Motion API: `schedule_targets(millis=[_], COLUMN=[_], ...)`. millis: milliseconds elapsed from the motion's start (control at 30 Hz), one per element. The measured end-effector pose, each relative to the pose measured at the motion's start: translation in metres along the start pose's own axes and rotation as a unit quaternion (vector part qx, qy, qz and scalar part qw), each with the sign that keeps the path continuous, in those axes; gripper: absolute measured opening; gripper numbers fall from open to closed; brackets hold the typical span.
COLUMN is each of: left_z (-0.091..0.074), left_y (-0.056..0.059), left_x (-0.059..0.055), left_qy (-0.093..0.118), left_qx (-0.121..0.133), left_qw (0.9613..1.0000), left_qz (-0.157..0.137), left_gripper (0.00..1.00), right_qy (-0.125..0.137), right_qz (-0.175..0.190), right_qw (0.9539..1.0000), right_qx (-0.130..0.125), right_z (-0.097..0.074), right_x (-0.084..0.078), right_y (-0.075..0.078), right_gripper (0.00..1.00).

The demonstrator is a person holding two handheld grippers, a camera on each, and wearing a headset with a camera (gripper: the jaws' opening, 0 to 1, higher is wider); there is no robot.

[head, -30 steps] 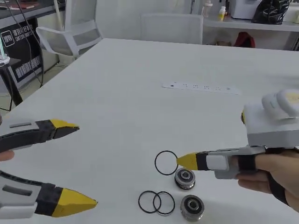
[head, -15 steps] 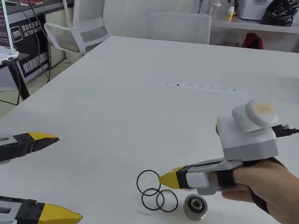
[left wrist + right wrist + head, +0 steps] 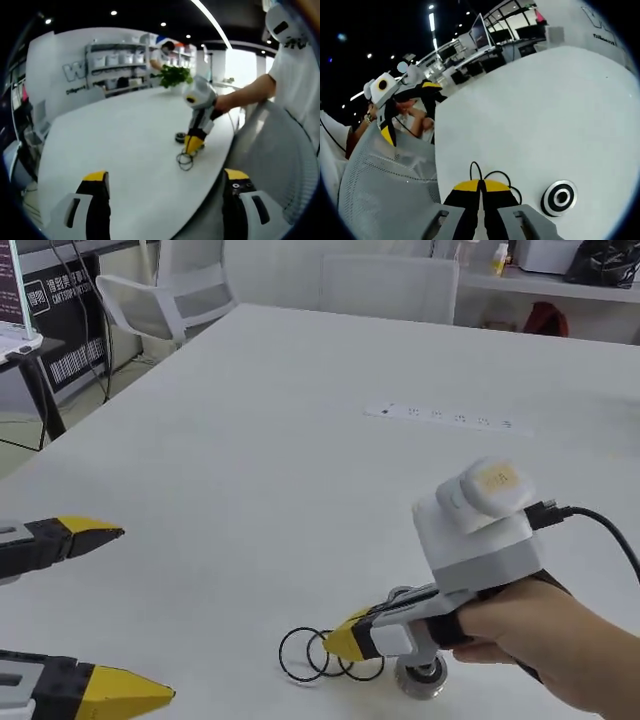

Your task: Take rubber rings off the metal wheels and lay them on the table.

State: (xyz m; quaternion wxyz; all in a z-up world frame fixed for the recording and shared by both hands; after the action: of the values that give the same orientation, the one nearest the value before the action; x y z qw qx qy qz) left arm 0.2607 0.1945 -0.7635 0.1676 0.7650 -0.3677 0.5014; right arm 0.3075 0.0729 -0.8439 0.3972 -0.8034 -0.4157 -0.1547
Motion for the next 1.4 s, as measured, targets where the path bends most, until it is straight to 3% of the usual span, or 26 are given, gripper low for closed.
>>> schedule_targets(millis=[433, 1067, 1400], left_z=[0.001, 0.000, 0.006], left_y=[0.005, 0.003, 0.010], left_x=[-0.002, -0.005, -0.006], left_qy=[-0.003, -0.008, -0.012], left_qx=[0.001, 0.009, 0.001], left_qw=[1.0000, 0.9999, 0.9999], left_qz=[-0.005, -0.006, -0.004], left_gripper=[0.95, 0.94, 0.92], right_qy=[-0.031, -0.047, -0.044], right_qz=[-0.019, -0.050, -0.070], right_qw=[0.9993, 0.9973, 0.9957], right_qx=[-0.012, -0.028, -0.041], right_z=[0.004, 0.003, -0.001], right_x=[-0.015, -0.021, -0.019], right_y=[0.000, 0.001, 0.003], right_gripper=[0.00, 0.00, 0.04])
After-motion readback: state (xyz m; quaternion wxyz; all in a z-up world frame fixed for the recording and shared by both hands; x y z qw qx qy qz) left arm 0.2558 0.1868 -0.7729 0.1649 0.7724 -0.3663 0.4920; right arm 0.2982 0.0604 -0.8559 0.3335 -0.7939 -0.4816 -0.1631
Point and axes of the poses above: the centre of the closed fingertips' face, and the gripper's own axes: z roughly forward along the fingers, y roughly to its right, x roughly out of its top, the point moved 1 cm from there along -z, roughly backward along the fingers, and after that the axes turned 7 degrees about z, right-handed, at the moved point
